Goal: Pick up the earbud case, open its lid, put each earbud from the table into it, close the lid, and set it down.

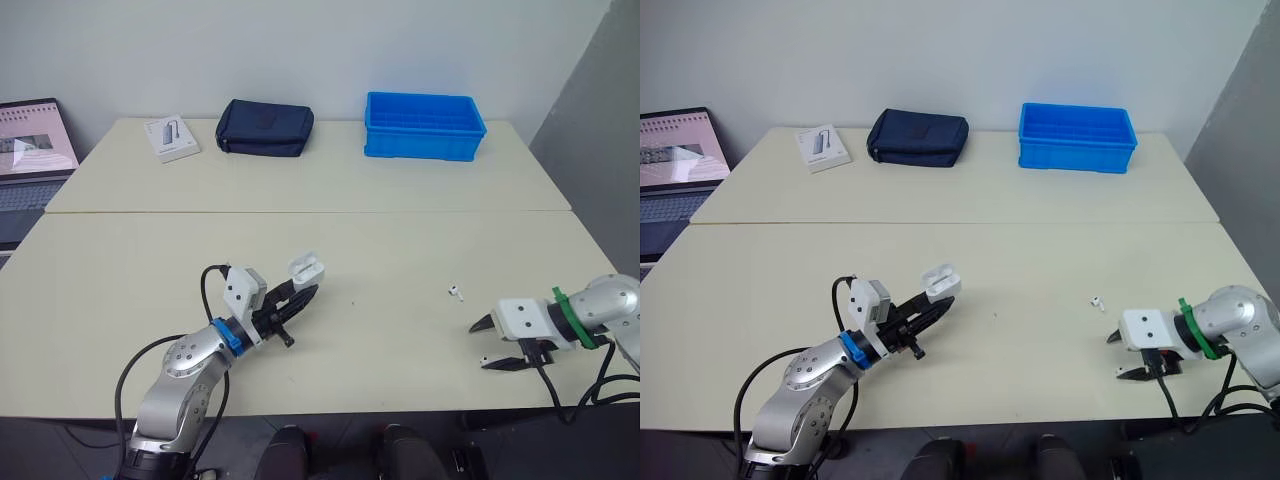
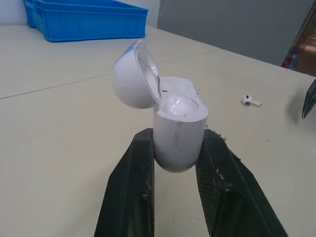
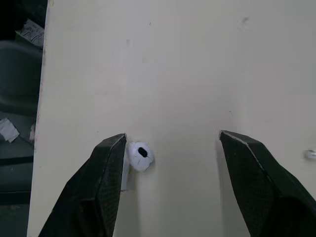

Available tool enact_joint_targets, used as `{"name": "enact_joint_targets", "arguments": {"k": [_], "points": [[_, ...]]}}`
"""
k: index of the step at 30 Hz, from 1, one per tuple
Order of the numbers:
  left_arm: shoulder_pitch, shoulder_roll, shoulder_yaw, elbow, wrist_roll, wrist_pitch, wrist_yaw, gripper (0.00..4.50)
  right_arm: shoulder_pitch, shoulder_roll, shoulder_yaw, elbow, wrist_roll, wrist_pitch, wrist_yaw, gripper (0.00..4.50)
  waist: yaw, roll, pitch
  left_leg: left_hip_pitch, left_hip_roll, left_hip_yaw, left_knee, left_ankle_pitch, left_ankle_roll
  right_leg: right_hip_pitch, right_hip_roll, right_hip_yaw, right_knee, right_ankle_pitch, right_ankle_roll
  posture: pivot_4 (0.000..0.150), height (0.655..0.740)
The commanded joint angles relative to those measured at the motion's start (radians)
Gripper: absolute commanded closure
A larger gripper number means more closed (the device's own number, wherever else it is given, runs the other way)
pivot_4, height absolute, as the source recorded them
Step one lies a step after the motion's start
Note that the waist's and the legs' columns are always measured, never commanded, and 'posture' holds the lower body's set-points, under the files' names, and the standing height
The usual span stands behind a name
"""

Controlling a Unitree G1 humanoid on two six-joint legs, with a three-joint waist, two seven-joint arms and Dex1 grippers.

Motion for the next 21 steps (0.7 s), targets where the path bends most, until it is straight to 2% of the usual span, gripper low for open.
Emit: {"name": "enact_joint_targets", "arguments": {"k": [1, 4, 7, 21], "points": [[0.005, -0.001, -0.007, -0.031, -0.007, -0.011, -0.004, 3.72, 0.034, -0.065, -0.066, -0.221, -0.009, 0.284, -0.079, 1.38, 0.001, 0.0, 0.0, 0.0, 0.0, 0.0, 0.0, 0.0, 0.0, 0.0, 0.0, 0.0, 0.0, 0.0, 0.0, 0.15, 0.74], [0.013, -0.003, -0.014, -0.034, -0.006, -0.008, -0.003, 3.72, 0.054, -0.082, -0.049, -0.363, -0.006, 0.527, -0.139, 1.38, 0.0, 0.0, 0.0, 0.0, 0.001, 0.0, 0.0, -0.001, -0.001, 0.0, 0.0, 0.0, 0.0, 0.0, 0.0, 0.15, 0.74], [0.016, -0.005, -0.021, -0.036, -0.005, -0.006, -0.001, 3.72, 0.064, -0.073, -0.013, -0.422, -0.013, 0.668, -0.191, 1.38, 0.0, 0.0, 0.0, 0.0, 0.001, 0.0, 0.0, -0.001, -0.001, 0.0, -0.001, 0.0, 0.0, -0.003, -0.005, 0.15, 0.74], [0.022, 0.0, -0.029, -0.031, -0.005, -0.009, -0.001, 3.72, 0.077, -0.052, 0.089, -0.372, -0.049, 0.698, -0.285, 1.38, -0.001, 0.0, 0.0, -0.001, 0.0, 0.002, 0.0, -0.001, -0.001, 0.0, -0.002, 0.0, -0.004, -0.003, -0.004, 0.15, 0.74]]}}
